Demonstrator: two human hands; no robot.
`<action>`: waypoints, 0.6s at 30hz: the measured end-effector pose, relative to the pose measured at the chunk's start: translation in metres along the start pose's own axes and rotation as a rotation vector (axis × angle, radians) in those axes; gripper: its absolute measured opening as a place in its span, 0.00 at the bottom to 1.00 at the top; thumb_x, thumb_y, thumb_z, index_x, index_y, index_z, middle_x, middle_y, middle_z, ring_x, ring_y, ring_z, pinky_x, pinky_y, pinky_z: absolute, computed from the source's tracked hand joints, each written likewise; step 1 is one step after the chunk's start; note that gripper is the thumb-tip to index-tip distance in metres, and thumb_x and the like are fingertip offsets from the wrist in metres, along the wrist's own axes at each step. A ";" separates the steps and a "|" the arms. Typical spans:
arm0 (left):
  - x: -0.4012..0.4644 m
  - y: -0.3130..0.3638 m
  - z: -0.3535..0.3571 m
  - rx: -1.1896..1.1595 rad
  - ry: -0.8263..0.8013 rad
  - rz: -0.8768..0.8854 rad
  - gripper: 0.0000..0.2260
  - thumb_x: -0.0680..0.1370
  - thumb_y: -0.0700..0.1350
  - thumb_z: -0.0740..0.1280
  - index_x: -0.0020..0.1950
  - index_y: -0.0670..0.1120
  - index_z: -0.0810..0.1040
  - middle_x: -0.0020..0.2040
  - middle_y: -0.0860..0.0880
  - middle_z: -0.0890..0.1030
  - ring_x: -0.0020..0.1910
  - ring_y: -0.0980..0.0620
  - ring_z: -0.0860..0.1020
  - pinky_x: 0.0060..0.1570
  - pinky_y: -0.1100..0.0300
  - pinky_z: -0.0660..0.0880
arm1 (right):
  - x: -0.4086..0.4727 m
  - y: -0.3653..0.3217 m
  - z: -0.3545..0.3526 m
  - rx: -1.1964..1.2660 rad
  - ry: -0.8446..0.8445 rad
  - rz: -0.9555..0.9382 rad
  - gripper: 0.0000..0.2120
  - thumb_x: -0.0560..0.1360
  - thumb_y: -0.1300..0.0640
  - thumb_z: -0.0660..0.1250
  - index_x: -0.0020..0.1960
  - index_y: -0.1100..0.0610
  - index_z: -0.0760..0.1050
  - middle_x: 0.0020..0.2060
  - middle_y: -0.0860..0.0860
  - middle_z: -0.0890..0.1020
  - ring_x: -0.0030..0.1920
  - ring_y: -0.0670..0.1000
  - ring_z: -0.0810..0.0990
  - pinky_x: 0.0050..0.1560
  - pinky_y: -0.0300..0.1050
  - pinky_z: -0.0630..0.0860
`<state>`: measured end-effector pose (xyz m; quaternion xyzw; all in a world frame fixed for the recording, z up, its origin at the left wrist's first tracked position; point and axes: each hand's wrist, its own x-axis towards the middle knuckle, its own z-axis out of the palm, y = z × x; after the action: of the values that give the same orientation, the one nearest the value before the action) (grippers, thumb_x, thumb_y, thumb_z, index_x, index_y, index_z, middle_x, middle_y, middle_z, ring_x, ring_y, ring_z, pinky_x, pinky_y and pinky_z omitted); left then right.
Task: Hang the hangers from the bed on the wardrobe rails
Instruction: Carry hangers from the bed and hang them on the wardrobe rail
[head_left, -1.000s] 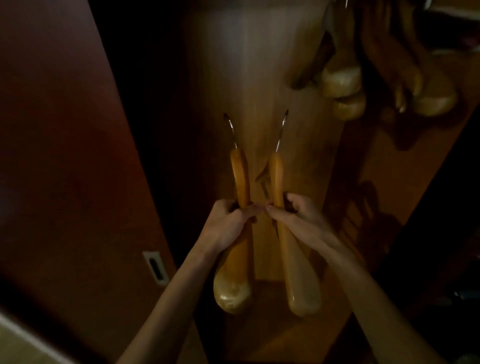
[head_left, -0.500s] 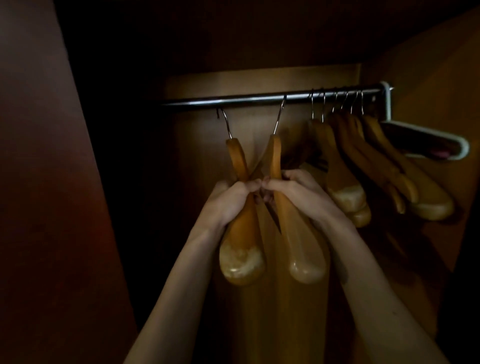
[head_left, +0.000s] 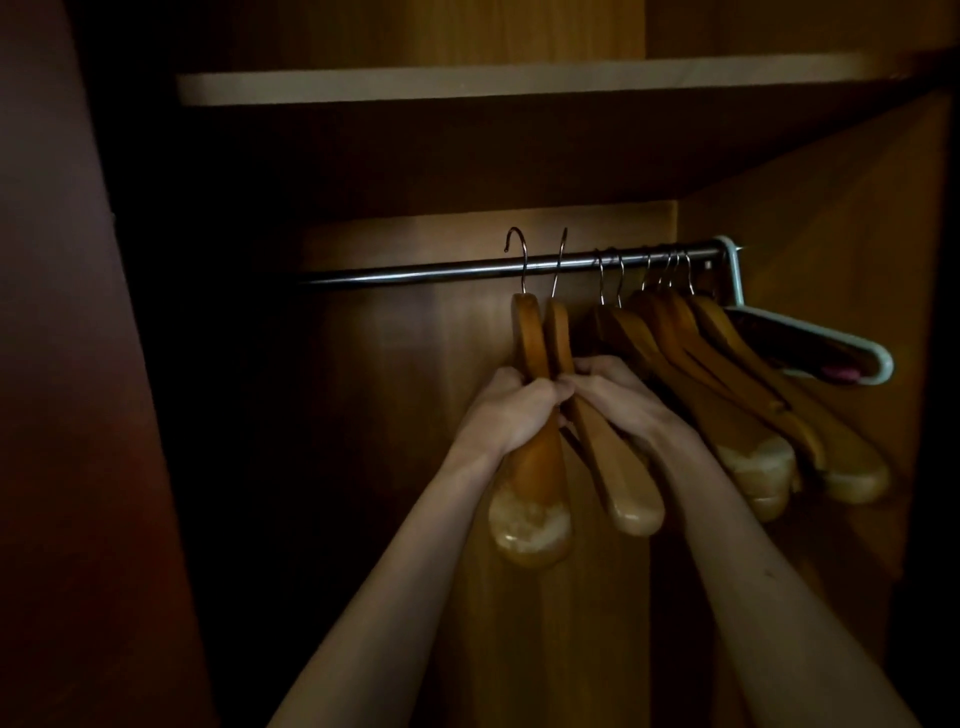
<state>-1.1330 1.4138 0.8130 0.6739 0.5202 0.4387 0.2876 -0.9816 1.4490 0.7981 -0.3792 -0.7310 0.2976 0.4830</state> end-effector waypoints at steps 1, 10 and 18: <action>0.005 0.001 -0.001 0.003 -0.003 0.004 0.13 0.78 0.53 0.68 0.44 0.45 0.86 0.39 0.50 0.86 0.42 0.51 0.84 0.46 0.58 0.77 | 0.003 0.000 -0.002 -0.008 -0.005 -0.002 0.11 0.79 0.59 0.63 0.43 0.62 0.81 0.32 0.52 0.83 0.34 0.47 0.82 0.41 0.39 0.76; 0.041 0.012 0.007 0.058 -0.046 0.007 0.12 0.77 0.51 0.70 0.45 0.43 0.87 0.37 0.51 0.86 0.42 0.52 0.84 0.43 0.59 0.74 | 0.022 0.021 -0.030 0.091 -0.004 0.086 0.12 0.76 0.54 0.69 0.46 0.63 0.84 0.42 0.58 0.86 0.49 0.60 0.84 0.62 0.57 0.78; 0.052 -0.004 0.018 -0.010 -0.061 -0.041 0.09 0.79 0.48 0.70 0.45 0.44 0.86 0.36 0.50 0.84 0.38 0.53 0.82 0.45 0.58 0.79 | 0.033 0.033 -0.037 0.095 -0.013 0.107 0.10 0.76 0.53 0.70 0.41 0.58 0.85 0.40 0.55 0.87 0.41 0.53 0.83 0.50 0.47 0.79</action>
<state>-1.1154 1.4660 0.8164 0.6748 0.5228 0.4145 0.3155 -0.9463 1.4970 0.8009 -0.3924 -0.6979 0.3599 0.4790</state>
